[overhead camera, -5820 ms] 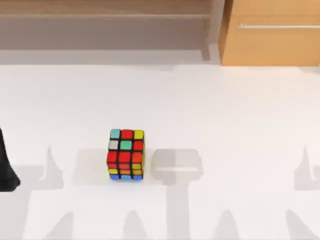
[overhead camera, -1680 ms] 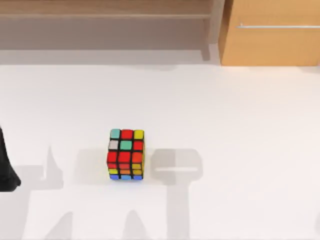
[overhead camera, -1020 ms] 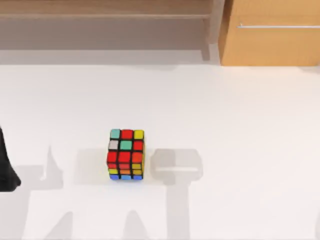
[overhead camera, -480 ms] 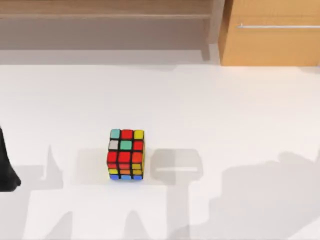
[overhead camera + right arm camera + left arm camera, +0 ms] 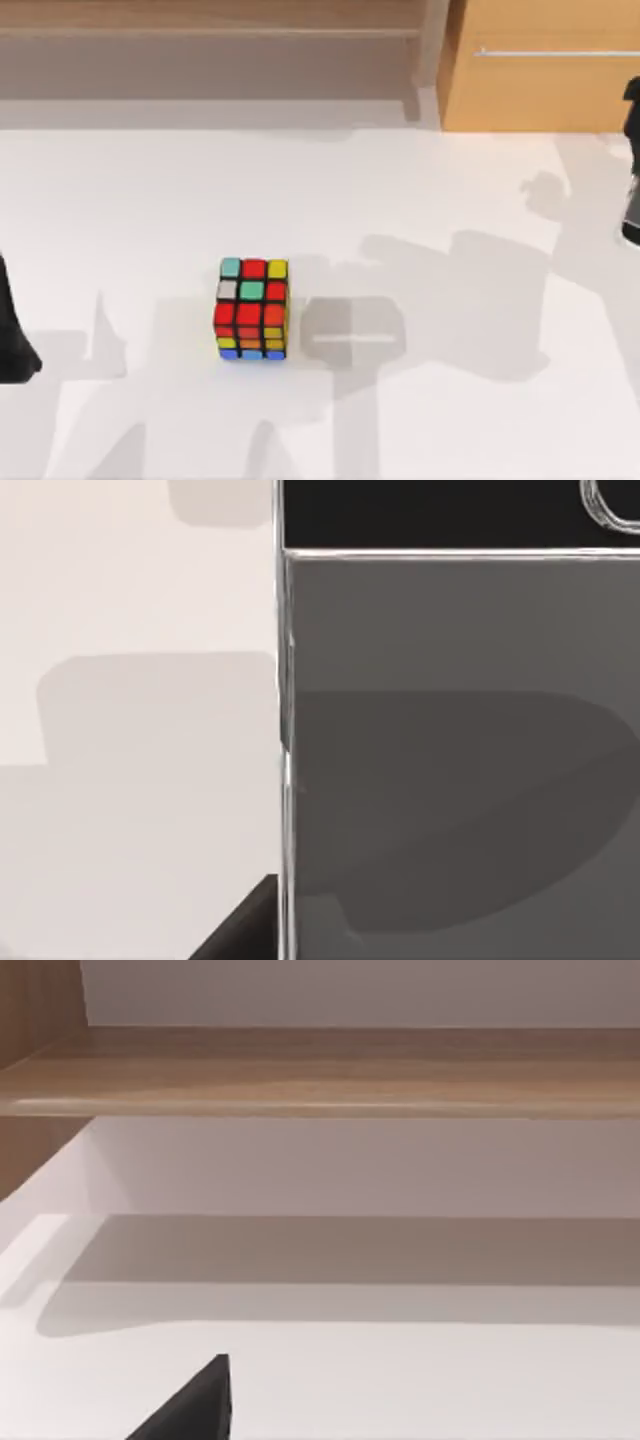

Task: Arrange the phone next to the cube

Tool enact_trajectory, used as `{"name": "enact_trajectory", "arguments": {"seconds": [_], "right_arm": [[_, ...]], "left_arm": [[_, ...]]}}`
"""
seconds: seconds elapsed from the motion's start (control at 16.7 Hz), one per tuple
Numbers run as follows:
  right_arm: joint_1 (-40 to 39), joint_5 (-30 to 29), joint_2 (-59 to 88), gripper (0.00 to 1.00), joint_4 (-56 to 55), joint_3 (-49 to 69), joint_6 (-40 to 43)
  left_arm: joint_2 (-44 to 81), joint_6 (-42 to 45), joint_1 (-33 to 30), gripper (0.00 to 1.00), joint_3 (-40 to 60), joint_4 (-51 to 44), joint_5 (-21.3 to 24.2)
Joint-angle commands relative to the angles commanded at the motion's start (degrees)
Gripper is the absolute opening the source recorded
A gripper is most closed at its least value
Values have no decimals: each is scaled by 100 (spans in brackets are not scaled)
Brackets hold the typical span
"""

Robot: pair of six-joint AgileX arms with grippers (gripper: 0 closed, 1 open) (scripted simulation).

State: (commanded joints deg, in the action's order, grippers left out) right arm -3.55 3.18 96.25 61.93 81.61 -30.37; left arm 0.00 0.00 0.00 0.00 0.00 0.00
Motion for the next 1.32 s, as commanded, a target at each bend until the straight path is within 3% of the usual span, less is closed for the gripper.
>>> {"name": "enact_trajectory", "arguments": {"seconds": [0.72,1.32], "right_arm": [[-2583,-208,1771,0,510,1505,-837],[-3409,-377,2467,0,577,1761,-847]], "left_arm": [[0,0,0,100,0,0,0],[0,0,0,100,0,0,0]]}}
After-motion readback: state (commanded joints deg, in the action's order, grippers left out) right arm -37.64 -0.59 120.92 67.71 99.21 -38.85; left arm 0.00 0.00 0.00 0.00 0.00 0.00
